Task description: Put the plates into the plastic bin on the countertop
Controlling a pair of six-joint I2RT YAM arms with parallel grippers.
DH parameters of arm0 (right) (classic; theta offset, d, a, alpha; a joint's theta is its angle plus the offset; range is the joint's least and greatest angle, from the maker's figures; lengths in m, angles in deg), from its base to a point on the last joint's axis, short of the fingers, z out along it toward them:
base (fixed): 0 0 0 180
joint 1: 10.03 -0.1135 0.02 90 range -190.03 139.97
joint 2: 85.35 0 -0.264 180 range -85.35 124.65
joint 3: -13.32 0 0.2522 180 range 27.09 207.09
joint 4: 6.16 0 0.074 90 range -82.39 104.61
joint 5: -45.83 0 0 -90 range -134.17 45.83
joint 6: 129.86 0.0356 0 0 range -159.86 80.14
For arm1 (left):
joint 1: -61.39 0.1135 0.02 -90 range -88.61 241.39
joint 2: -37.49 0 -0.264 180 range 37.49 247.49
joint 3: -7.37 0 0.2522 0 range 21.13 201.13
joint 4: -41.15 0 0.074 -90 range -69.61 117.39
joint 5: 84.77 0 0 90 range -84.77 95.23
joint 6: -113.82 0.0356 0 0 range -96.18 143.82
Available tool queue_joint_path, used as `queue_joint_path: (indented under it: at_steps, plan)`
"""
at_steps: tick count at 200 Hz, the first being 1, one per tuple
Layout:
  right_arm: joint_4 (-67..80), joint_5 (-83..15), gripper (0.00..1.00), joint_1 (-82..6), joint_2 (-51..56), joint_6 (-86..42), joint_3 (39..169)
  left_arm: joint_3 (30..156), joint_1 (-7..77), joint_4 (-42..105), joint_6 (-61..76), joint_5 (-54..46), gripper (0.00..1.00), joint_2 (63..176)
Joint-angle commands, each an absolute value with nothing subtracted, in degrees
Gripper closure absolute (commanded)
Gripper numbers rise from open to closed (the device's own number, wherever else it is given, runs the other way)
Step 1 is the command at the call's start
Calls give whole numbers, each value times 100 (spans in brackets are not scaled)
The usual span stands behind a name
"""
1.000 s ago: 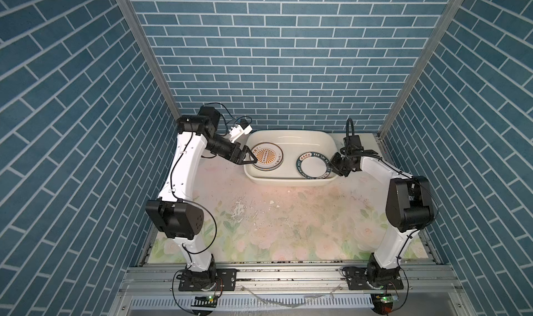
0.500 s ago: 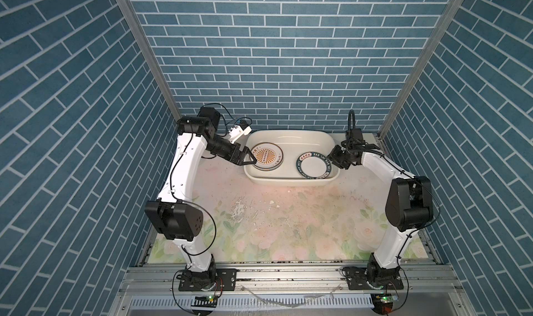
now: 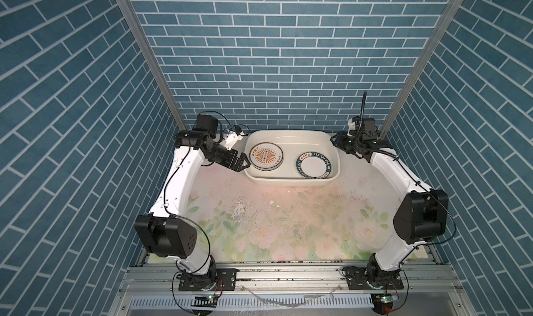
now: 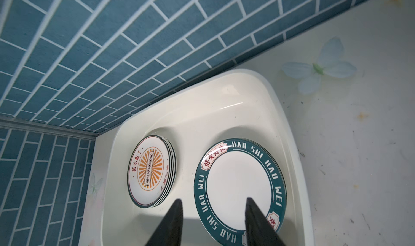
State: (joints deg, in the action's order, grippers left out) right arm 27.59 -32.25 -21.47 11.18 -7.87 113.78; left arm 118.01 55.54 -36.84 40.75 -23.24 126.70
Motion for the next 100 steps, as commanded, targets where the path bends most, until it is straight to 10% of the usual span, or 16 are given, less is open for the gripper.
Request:
queue_joint_path:
  at_steps: [1, 25, 100]
  plan:
    - [2467, -3541, 49, -2111, 723, -1590, 11203, 11331, 5577, -2720, 3511, -1621, 0, 12314]
    - [1811, -3723, 9, -2109, 309, -1974, 10550, 10617, 5580, -1757, 2954, -747, 0, 11950]
    - [-4, -5732, 1, -1609, -1332, -3244, 7666, 7212, 5601, 2492, 2769, 1196, 0, 10839]
